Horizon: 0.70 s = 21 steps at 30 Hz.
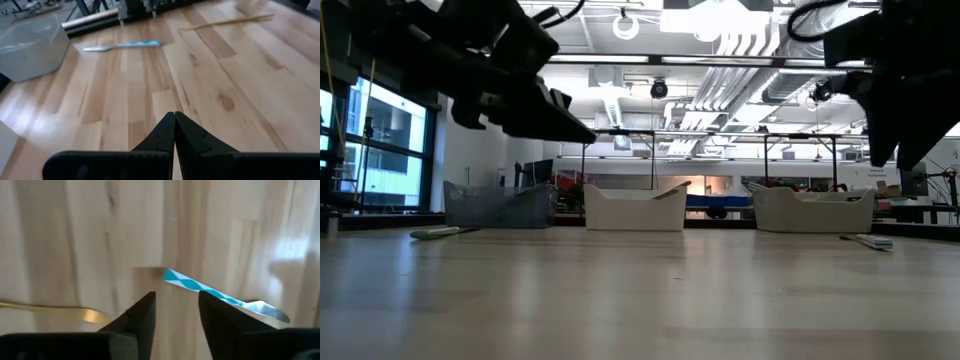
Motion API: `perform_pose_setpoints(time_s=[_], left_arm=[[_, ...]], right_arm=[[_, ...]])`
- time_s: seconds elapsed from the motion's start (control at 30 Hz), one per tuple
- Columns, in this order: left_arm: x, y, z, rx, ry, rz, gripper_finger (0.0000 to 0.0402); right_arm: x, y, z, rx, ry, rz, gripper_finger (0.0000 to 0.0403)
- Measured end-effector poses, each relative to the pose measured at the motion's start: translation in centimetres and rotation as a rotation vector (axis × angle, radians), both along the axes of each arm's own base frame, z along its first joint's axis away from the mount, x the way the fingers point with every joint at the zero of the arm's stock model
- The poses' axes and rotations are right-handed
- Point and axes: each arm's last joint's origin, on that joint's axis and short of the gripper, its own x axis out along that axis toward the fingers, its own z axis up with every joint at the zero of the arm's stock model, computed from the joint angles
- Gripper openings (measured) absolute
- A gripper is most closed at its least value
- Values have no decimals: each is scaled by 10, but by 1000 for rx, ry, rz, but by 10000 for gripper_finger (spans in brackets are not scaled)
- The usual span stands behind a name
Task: Sort silverware by color (type)
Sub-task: Put the blue patterned knife into the gray bin
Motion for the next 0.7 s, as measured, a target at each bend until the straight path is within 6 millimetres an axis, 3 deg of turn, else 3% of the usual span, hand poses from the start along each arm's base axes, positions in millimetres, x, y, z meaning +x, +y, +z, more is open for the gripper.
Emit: perform_pose_setpoints(time_s=[0.2,0.47,0.7], left_arm=[[6,-1,-12,2,6,1,0],[7,-1,-15,4,19,2,0],[7,-1,-15,4,19,2,0]], right_arm=[[2,-21,-16,-39,59,80,163],[4,-48,-34,-47,119,218,165],[2,-57,-51,5,182,284,165]])
